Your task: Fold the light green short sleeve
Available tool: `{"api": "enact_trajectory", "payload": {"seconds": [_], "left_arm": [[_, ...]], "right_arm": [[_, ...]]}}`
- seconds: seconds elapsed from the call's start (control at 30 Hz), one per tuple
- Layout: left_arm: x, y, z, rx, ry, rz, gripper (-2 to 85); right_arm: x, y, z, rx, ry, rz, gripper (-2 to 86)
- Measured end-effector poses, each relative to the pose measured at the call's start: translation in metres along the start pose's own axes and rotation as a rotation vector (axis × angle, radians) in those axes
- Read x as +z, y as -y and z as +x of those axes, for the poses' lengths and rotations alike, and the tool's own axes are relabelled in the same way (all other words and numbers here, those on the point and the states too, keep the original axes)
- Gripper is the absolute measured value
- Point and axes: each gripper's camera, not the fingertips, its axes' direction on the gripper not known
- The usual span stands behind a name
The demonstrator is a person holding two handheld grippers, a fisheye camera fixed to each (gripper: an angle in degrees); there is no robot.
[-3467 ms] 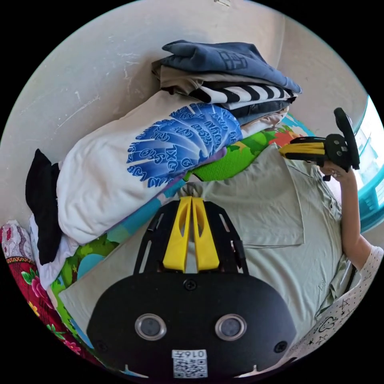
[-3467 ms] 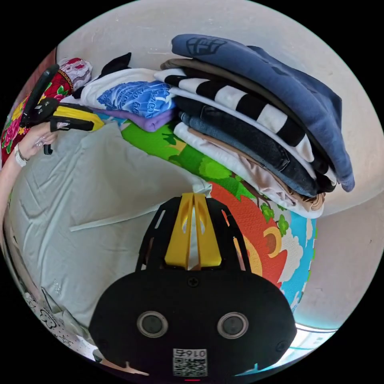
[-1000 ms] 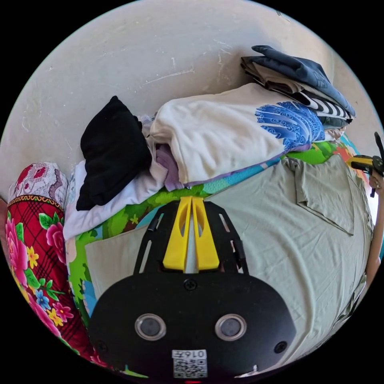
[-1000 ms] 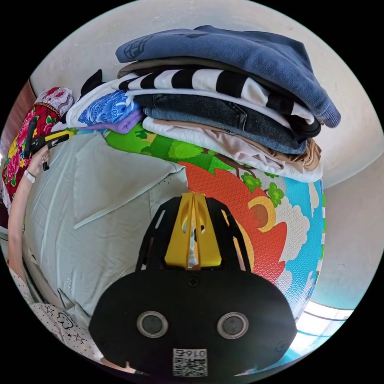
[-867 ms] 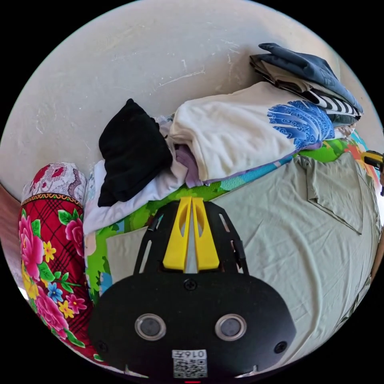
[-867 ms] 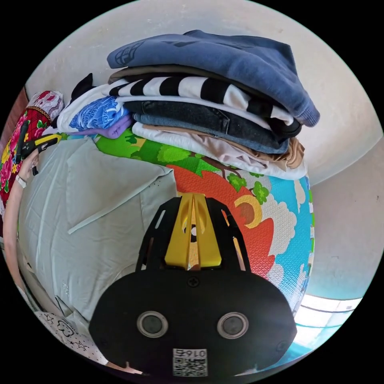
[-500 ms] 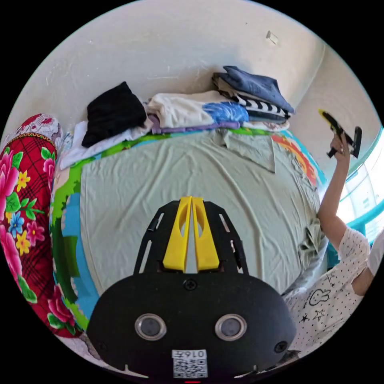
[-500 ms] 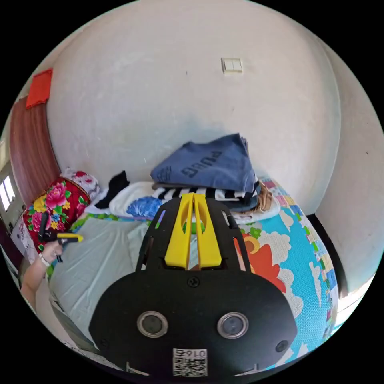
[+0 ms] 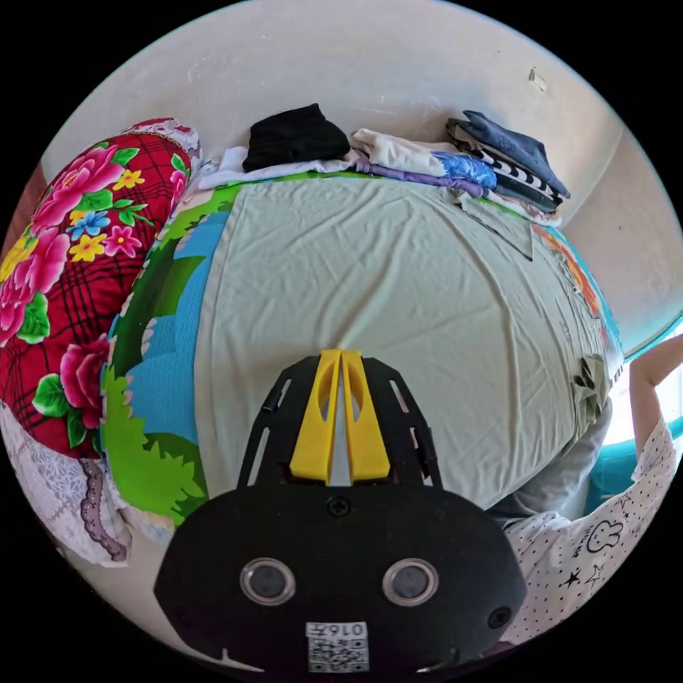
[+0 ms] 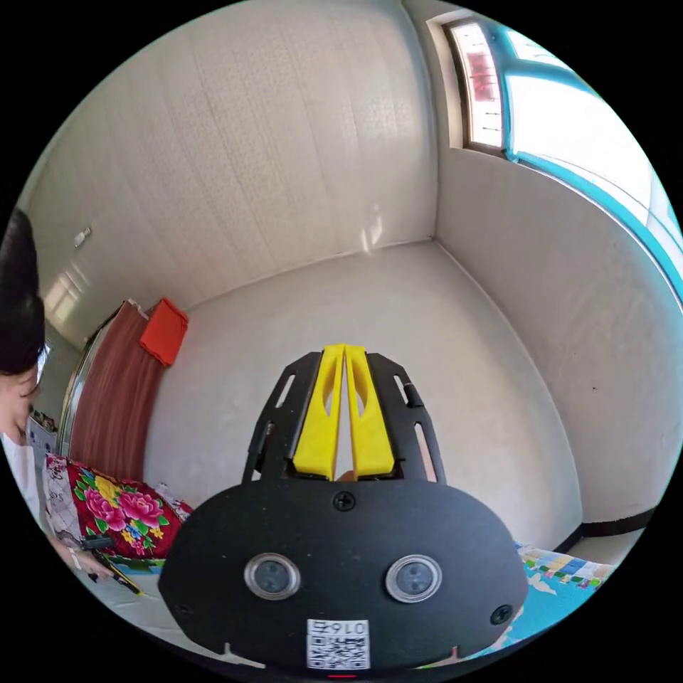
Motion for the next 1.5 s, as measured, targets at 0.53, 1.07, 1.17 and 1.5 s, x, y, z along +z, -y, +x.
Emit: {"api": "enact_trajectory", "payload": {"seconds": [0.53,1.07,1.17,1.5], "left_arm": [[-0.143,-0.146,-0.209,-0.311,-0.285,0.051,4.8],[-0.199,-0.116,-0.183,-0.222,-0.164,0.06,-0.5],[-0.214,-0.109,-0.163,-0.182,-0.05,0.049,-0.9],[-0.245,-0.075,-0.162,-0.197,-0.114,0.081,4.3]], "right_arm": [[-0.067,-0.136,0.09,0.115,-0.003,-1.176,2.8],[-0.113,-0.146,0.076,0.182,-0.038,-1.251,7.2],[-0.111,-0.149,0.067,0.146,-0.045,-1.277,8.4],[-0.101,-0.168,0.044,0.089,-0.032,-1.339,10.9]]}}
